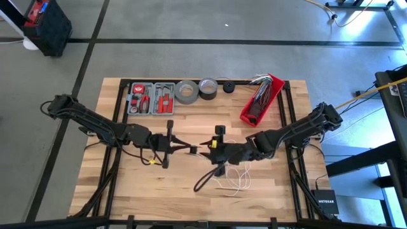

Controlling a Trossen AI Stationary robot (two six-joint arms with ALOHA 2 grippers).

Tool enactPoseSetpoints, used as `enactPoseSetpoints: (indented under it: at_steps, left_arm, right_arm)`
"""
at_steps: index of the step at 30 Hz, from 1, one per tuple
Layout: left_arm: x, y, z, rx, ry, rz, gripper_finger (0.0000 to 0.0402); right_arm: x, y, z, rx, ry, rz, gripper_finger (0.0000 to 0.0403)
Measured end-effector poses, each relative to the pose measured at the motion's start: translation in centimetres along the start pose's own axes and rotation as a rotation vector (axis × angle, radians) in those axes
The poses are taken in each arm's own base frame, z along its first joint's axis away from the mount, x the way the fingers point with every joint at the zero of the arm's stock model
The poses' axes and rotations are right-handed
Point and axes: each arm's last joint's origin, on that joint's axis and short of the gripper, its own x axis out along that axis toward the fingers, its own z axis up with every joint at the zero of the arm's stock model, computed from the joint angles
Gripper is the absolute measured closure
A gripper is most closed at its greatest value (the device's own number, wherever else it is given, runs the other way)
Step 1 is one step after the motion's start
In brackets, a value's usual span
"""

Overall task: Coil cords
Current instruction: Coil the white wire onto the black spool

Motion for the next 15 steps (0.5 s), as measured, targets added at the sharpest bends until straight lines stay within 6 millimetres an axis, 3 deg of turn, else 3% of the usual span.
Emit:
enactPoseSetpoints:
  at_steps: [8,15]
  left_arm:
    - [0.0,0.0,0.0,-0.013,0.002,-0.001,0.0400]
    - [0.0,-0.1,-0.1,-0.014,0.012,-0.007,0.0400]
  right_arm:
    - [1.0,-0.8,0.0,0.013,-0.024,0.021,0.0291]
    - [1.3,-0.7,-0.2,-0.007,-0.017,0.042,0.0392]
